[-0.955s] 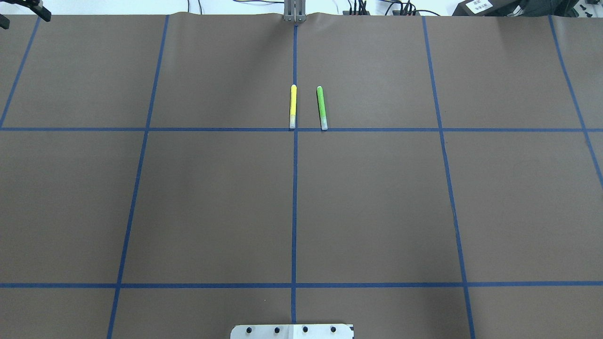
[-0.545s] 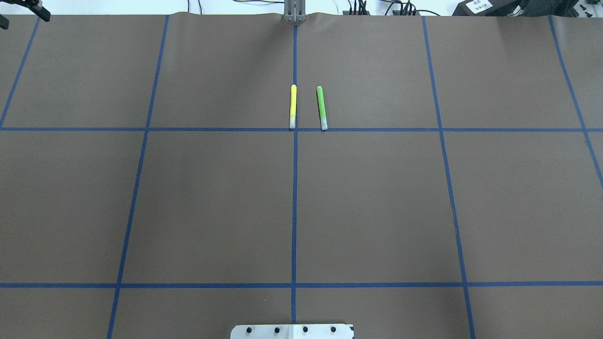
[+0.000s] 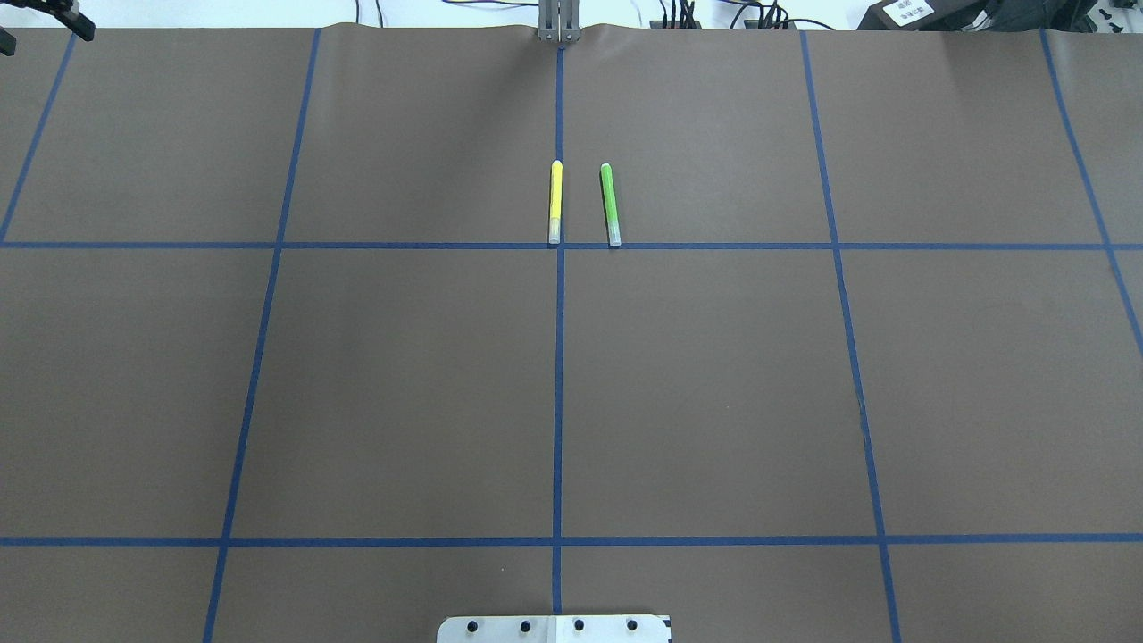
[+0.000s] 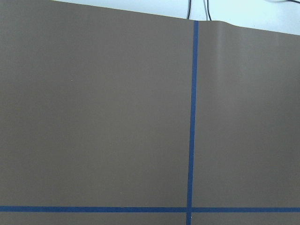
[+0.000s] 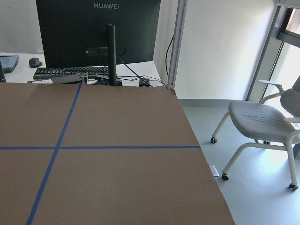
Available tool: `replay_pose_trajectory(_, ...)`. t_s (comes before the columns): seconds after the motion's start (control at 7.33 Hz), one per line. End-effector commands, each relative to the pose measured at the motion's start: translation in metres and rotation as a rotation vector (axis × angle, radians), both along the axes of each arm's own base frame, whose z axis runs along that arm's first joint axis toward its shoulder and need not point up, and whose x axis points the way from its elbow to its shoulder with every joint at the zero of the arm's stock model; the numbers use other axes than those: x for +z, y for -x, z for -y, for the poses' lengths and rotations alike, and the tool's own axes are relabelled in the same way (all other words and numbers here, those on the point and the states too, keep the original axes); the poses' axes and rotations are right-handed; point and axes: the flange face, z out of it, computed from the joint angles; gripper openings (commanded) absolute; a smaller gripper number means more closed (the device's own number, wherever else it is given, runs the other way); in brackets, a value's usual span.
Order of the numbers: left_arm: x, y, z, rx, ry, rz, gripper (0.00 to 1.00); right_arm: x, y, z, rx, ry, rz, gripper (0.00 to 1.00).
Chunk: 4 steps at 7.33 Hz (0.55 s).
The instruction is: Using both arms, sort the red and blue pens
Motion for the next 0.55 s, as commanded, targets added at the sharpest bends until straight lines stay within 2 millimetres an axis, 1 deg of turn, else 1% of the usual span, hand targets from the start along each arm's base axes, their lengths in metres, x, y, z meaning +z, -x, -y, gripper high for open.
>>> replay_pose_trajectory(0.0, 0.003, 0.0, -0.002, 0.005, -0.01, 0.004, 1.0, -0.033, 0.013, 0.12, -0.223, 0.003, 0.078, 1.0)
replay_pose_trajectory(0.14, 0.007, -0.001, -0.002, 0.009, -0.013, 0.007, 1.0, -0.056, 0.024, 0.188, -0.285, 0.022, 0.105, 1.0)
replay_pose_trajectory(0.27, 0.009, 0.0, -0.003, 0.009, -0.012, 0.007, 1.0, -0.082, 0.029, 0.253, -0.345, 0.049, 0.117, 1.0)
replay_pose_trajectory(0.41, 0.011, -0.001, -0.003, 0.011, -0.009, 0.01, 1.0, -0.114, 0.039, 0.323, -0.402, 0.106, 0.139, 1.0)
